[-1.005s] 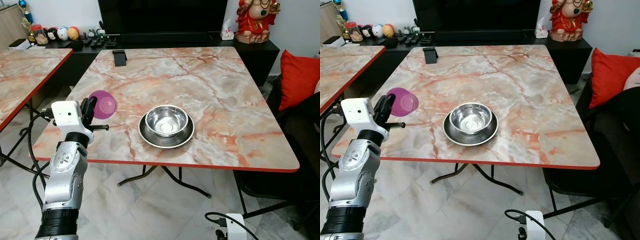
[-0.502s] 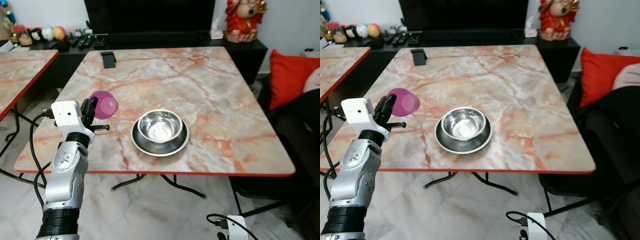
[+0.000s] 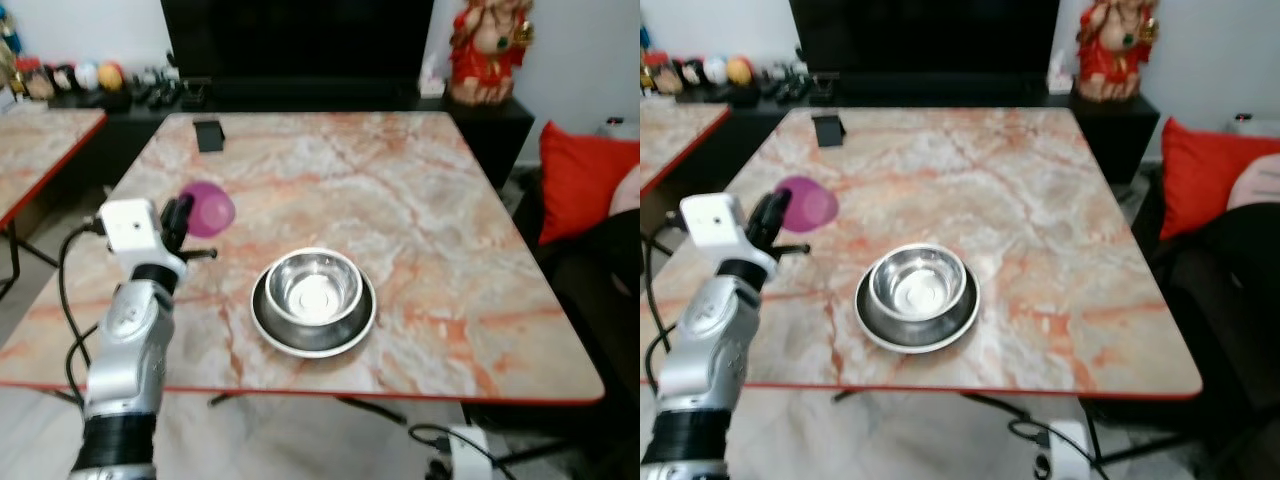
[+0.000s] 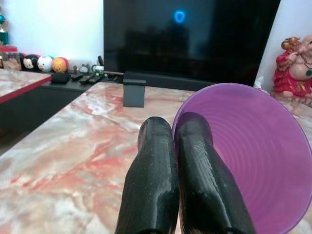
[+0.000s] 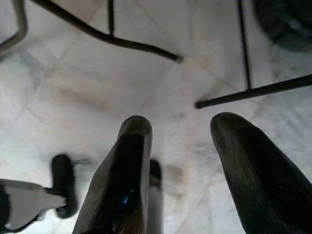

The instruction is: Setting the table

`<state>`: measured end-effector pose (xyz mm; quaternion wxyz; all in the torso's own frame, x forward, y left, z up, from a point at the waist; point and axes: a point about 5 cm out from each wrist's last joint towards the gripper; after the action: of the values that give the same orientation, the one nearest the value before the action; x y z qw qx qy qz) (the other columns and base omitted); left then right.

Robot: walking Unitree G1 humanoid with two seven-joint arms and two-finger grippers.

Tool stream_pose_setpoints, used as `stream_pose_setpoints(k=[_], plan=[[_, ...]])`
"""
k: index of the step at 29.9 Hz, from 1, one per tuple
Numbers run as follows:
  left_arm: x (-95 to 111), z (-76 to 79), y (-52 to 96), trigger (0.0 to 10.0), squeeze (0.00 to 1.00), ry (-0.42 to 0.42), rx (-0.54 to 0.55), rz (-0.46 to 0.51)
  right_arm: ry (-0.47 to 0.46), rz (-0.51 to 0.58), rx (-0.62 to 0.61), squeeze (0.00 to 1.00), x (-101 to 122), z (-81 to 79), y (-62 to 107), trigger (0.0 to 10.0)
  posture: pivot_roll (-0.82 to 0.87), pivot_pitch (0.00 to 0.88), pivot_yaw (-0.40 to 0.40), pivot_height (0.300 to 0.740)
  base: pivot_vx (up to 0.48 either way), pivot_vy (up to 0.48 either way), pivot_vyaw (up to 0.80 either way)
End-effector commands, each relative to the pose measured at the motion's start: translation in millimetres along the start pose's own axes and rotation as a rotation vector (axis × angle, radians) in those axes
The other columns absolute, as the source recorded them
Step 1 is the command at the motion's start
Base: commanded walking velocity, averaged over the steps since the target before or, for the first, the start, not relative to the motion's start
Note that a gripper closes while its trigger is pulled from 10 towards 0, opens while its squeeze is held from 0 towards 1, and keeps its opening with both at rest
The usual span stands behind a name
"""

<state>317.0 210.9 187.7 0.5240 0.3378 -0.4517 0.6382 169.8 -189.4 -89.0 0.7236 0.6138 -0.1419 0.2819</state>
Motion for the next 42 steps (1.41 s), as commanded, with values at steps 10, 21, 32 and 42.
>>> stream_pose_setpoints(k=[10,21,32,42], plan=[[18,-7.8,-25.8,10.0,0.0,0.01,0.104,-0.128,0.015,-0.029,-0.005,0.0,-7,5.0,1.3,10.0,-0.06,0.0,0.037,0.74,0.0,0.0,0.0],[5,-2.5,-42.3,10.0,0.0,0.038,0.099,-0.407,0.014,-0.031,-0.003,0.0,-7,3.9,1.0,10.0,-0.07,0.0,0.045,0.74,0.0,0.0,0.0],[-6,10.1,-48.0,10.0,0.0,0.026,0.094,-0.504,0.009,-0.038,-0.002,0.0,-7,4.0,0.9,10.0,-0.06,0.0,0.045,0.74,0.0,0.0,0.0],[-19,19.0,-47.7,10.0,0.0,0.008,0.082,-0.566,0.004,-0.045,-0.003,0.0,-10,4.0,1.8,10.0,-0.07,0.0,0.047,0.74,0.0,0.0,0.0]])
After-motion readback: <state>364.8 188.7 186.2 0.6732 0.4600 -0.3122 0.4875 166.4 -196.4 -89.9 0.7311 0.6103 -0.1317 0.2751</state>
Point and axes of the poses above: a point about 5 cm out from each wrist's last joint towards the gripper, its own y axis pointing back from the gripper into the wrist, its own x axis along the axis of the wrist's last joint, z = x × y, and after that the axes turned 14 degrees about y, right-handed
